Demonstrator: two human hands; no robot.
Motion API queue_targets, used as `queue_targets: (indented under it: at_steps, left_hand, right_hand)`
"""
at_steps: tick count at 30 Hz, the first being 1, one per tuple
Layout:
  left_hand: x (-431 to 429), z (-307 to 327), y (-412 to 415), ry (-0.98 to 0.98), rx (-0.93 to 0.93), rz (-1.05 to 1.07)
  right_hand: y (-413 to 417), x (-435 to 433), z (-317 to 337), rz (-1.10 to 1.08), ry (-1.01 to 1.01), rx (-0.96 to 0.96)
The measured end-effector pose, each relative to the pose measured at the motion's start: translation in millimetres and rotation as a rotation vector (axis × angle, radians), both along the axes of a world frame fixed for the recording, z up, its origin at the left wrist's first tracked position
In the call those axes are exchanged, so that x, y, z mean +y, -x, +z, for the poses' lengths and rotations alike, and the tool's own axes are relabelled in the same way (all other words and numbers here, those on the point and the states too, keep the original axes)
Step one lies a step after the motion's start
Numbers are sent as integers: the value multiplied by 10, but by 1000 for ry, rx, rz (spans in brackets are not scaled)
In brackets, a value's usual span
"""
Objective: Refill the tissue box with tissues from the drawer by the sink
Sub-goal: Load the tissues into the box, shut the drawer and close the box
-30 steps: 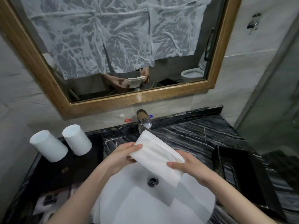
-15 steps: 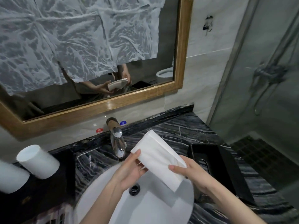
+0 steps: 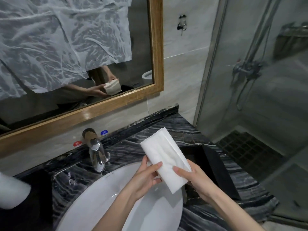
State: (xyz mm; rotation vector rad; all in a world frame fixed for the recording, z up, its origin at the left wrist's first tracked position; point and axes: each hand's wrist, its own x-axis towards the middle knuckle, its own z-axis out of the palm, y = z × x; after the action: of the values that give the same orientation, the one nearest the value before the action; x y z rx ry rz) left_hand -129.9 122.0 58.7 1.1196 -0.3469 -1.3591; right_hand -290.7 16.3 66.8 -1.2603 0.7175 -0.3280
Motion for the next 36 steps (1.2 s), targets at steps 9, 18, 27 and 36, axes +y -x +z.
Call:
queue_targets:
  at_steps: [9, 18, 27, 36]
  left_hand:
    - [-208, -82, 177, -55, -192, -110]
    - [-350, -54, 306, -64, -246, -235]
    - [-531, -15, 463, -101, -230, -303]
    - [-757, -103, 626, -216, -248, -277]
  right_hand:
    - [286, -73, -119, -63, -61, 42]
    - [440, -237, -104, -67, -62, 108]
    - [431, -287, -99, -136, -38, 18]
    - [498, -456, -256, -205, -25, 184]
